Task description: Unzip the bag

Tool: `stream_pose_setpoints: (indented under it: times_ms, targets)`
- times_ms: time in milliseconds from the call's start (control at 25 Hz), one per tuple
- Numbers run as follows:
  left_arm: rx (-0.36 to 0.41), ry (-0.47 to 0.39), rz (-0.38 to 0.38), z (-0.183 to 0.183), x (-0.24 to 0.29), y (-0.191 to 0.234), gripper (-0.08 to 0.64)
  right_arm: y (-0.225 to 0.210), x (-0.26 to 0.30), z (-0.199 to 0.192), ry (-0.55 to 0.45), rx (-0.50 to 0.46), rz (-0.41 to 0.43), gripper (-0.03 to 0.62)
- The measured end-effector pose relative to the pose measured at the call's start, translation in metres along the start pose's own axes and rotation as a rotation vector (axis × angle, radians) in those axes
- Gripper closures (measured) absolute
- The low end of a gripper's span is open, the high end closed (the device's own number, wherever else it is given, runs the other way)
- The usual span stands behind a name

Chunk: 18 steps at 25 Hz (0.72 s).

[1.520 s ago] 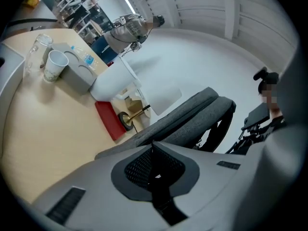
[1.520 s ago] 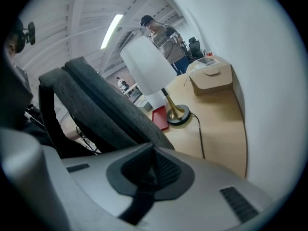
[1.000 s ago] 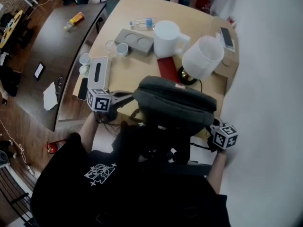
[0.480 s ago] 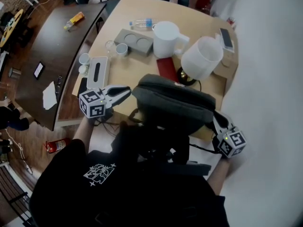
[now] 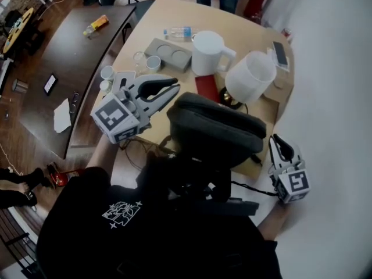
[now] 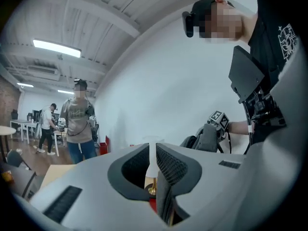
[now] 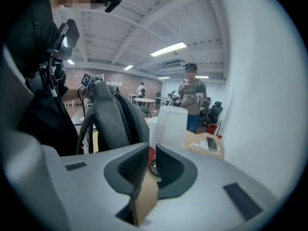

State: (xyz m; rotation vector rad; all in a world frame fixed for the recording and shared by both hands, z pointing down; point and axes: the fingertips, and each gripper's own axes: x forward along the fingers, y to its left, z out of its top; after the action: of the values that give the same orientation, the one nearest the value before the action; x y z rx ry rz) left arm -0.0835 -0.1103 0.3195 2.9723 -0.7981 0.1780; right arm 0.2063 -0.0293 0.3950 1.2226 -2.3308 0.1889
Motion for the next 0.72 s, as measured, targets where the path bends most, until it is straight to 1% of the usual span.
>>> stream_pose_setpoints:
  times_ms: [80,120,240,280,320,400,480,560,640,720]
  targets:
    - [0.038,-0.024,-0.003,0.012,0.01,-0.003,0.515,-0.007,-0.01,0.021,-0.066,0.001,-0.026,0.518]
    - [0.049,-0.04,-0.004,0.018,0.014,-0.004,0.515,-0.008,-0.014,0.038,-0.123,0.006,-0.031,0.52]
    - [0.05,-0.1,-0.011,0.038,0.025,-0.009,0.529,0.003,-0.01,0.103,-0.334,0.02,0.007,0.52]
    - [0.05,-0.12,-0.016,0.045,0.028,-0.01,0.545,0.01,-0.004,0.124,-0.39,0.025,0.023,0.528]
    - [0.052,-0.136,-0.02,0.052,0.031,-0.011,0.551,0.018,0.003,0.141,-0.431,0.023,0.036,0.56]
    - [0.064,-0.153,-0.024,0.06,0.039,-0.014,0.557,0.033,0.021,0.164,-0.461,-0.021,0.049,0.563]
    - [0.078,-0.155,-0.029,0.063,0.048,-0.018,0.566,0.042,0.034,0.176,-0.452,-0.05,0.048,0.563]
    - [0.084,-0.156,-0.036,0.065,0.055,-0.023,0.566,0.041,0.039,0.183,-0.456,-0.033,0.046,0.566]
    - [0.082,-0.159,-0.036,0.067,0.058,-0.025,0.566,0.041,0.039,0.189,-0.482,0.006,0.071,0.566]
    - [0.079,-0.158,-0.036,0.067,0.059,-0.025,0.566,0.043,0.039,0.189,-0.482,0.013,0.091,0.566]
